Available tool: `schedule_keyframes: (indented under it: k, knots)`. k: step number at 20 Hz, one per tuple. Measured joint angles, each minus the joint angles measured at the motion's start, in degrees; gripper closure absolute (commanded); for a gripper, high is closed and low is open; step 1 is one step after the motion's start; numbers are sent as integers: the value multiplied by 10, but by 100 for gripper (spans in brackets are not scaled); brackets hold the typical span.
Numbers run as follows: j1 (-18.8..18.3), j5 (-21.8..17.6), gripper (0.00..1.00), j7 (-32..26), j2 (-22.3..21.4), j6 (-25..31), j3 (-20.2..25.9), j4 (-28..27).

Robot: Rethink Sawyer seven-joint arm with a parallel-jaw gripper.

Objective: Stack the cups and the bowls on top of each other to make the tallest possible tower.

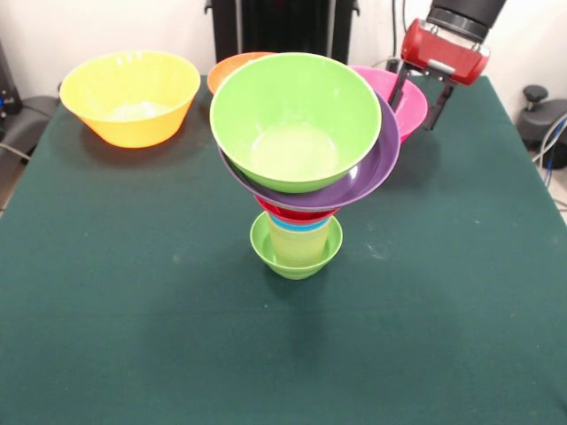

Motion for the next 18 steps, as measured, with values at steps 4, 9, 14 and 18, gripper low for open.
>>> schedule_keyframes:
  k: [4, 9, 14, 18]
  knots:
    - [8, 8, 0, 0, 0, 0, -1, 0]
    - [26, 25, 0, 0, 3, 0, -7, 1]
    - [39, 39, 0, 0, 11, 0, -11, 2]
    - [43, 46, 0, 0, 18, -5, -12, 6]
